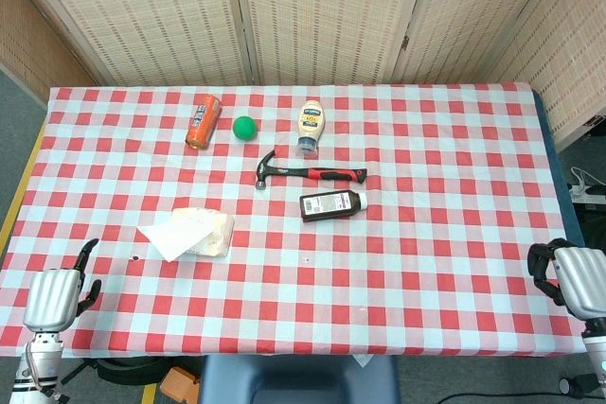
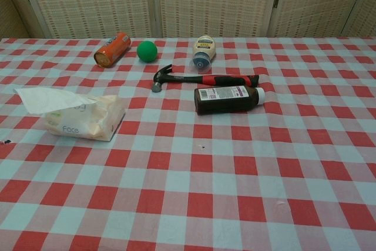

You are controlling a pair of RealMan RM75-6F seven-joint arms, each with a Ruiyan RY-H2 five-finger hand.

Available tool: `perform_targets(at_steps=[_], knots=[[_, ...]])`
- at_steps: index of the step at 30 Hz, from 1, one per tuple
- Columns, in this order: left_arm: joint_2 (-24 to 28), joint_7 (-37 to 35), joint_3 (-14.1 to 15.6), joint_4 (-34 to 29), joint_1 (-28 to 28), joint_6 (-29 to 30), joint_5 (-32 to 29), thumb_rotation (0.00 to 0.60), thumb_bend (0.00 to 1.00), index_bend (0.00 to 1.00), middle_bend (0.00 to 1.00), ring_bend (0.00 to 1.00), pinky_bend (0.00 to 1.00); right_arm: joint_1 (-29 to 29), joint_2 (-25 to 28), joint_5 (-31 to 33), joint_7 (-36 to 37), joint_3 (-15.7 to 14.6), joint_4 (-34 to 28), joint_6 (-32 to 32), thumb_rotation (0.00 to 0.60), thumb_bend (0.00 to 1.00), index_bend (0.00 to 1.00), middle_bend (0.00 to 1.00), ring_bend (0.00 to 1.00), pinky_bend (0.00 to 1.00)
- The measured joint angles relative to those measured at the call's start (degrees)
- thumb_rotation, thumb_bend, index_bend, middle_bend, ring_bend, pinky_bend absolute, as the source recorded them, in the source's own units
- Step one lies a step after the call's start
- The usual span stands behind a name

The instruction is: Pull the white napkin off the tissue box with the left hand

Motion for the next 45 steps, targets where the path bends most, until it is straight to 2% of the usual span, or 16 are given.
perform_targets(at_steps=[12, 17, 24, 27, 28, 29, 31, 33, 35, 38, 42, 45], knots=[[-0.98, 1.81, 0.31, 0.91, -0.6, 0.13, 1.39, 0.6, 0.39, 0.18, 0.92, 0.89, 1.0, -0.05, 0.17, -0.27, 0.91, 0.2, 0.0, 0.29, 0.6, 0.92, 0.81, 0.67, 0.47, 0.73], [-4.76, 0.8, -0.14, 4.09, -2.57, -2.04, 1.62, 0.6, 0.39, 0.18, 0.93, 0.89, 1.0, 0.25, 0.22, 0.05, 0.41, 0.05, 0.1, -0.83, 0.6, 0.92, 0.81, 0.67, 0.47, 0.73], [-11.73, -1.24, -2.39, 10.76, -6.57, -4.37, 1.43, 0.6, 0.39, 0.22, 0.94, 0.89, 1.0, 0.36, 0.53, 0.31, 0.78, 0.0, -0.01, -1.21, 0.6, 0.92, 0.81, 0.67, 0.47, 0.73], [-14.65, -2.02, -3.41, 14.96, -8.04, -3.87, 1.99, 0.6, 0.39, 0.29, 0.94, 0.89, 1.0, 0.49, 0.66, 0.6, 0.74, -0.01, -0.1, -1.65, 0.6, 0.92, 0.81, 0.67, 0.47, 0.73], [-15.89, -2.52, -3.81, 16.93, -8.6, -3.5, 2.23, 0.6, 0.39, 0.34, 0.95, 0.89, 1.0, 0.51, 0.71, 0.57, 0.73, -0.03, -0.16, -1.69, 0.6, 0.92, 0.81, 0.67, 0.47, 0.73], [-16.85, -2.93, -4.13, 18.52, -9.02, -3.16, 2.41, 0.6, 0.41, 0.4, 0.95, 0.89, 1.0, 0.51, 0.73, 0.5, 0.73, -0.07, -0.19, -1.7, 0.6, 0.92, 0.81, 0.67, 0.47, 0.73], [-19.13, -3.93, -4.83, 22.58, -9.97, -2.11, 2.86, 0.6, 0.47, 0.6, 0.96, 0.9, 1.0, 0.4, 0.74, 0.24, 0.72, -0.22, -0.21, -1.57, 0.6, 0.92, 0.81, 0.67, 0.47, 0.73], [-21.12, -4.92, -5.36, 26.39, -10.74, -1.09, 3.21, 0.6, 0.5, 0.69, 0.96, 0.91, 1.0, 0.51, 0.76, 0.27, 0.66, -0.19, -0.2, -1.74, 0.6, 0.92, 0.81, 0.67, 0.47, 0.73], [-23.37, -6.62, -5.88, 30.64, -11.53, 0.1, 3.5, 0.6, 0.5, 0.69, 0.97, 0.91, 1.0, 0.68, 0.79, 0.48, 0.51, -0.16, -0.22, -2.16, 0.6, 0.92, 0.81, 0.67, 0.47, 0.73], [-25.17, -9.48, -6.35, 33.79, -12.18, 2.31, 3.88, 0.6, 0.51, 0.7, 0.97, 0.91, 1.0, 0.83, 0.86, 0.65, 0.18, -0.29, -0.31, -2.66, 0.6, 0.92, 0.81, 0.67, 0.47, 0.73], [-24.05, -9.74, -6.24, 33.08, -12.06, 4.37, 4.43, 0.6, 0.52, 0.72, 0.98, 0.91, 1.0, 0.9, 0.91, 0.69, -0.19, -0.52, -0.46, -3.02, 0.6, 0.92, 0.81, 0.67, 0.47, 0.73], [-20.95, -9.41, -5.94, 30.44, -11.54, 4.66, 4.58, 0.6, 0.52, 0.72, 0.98, 0.91, 1.0, 0.86, 0.83, 0.56, -0.45, -0.64, -0.42, -3.01, 0.6, 0.92, 0.81, 0.67, 0.47, 0.73]])
